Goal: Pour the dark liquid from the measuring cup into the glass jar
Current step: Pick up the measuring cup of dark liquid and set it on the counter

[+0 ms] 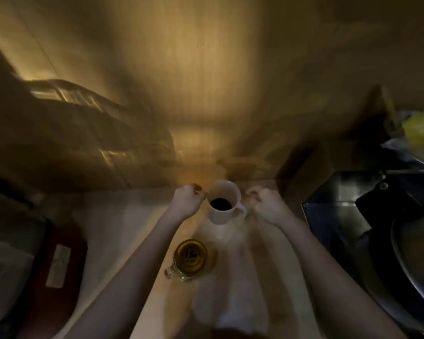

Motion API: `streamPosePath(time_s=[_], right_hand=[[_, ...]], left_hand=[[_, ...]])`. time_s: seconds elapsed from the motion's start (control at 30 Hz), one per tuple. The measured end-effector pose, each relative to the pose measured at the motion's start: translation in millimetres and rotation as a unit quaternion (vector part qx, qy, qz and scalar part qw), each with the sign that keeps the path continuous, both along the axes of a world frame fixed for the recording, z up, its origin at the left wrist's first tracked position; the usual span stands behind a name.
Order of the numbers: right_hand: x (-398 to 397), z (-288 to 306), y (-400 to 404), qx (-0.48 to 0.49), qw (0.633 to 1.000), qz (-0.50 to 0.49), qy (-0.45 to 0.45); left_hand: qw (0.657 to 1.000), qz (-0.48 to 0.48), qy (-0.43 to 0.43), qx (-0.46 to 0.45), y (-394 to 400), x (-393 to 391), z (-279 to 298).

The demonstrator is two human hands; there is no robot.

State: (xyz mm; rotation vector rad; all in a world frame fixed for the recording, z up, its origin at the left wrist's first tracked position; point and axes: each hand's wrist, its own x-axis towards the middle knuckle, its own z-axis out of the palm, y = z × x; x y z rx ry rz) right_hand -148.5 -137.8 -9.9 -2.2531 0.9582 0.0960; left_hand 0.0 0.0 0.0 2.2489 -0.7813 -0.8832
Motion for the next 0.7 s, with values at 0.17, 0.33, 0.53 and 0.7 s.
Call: streamPosePath(time_s=[0.17, 0.33, 0.53, 0.7], right_hand=[[-1, -39, 12, 0.066, 0.997, -0.023, -0.022], [-2, -63, 18, 0.058, 0.994, -0.07, -0.054], [-2, -65, 15, 0.051, 0.99, -0.105, -0.08], [-19, -48, 20, 0.066, 0.978, -0.143, -0.135]], left_hand=[[0.998, 0.034, 0.052, -0.013, -8, -6, -26], [0.994, 0.068, 0.082, -0.032, -12, -7, -40], [0.993, 0.084, 0.074, -0.042, -14, -12, -38], [0.994, 0.076, 0.049, -0.061, -11, -30, -22]])
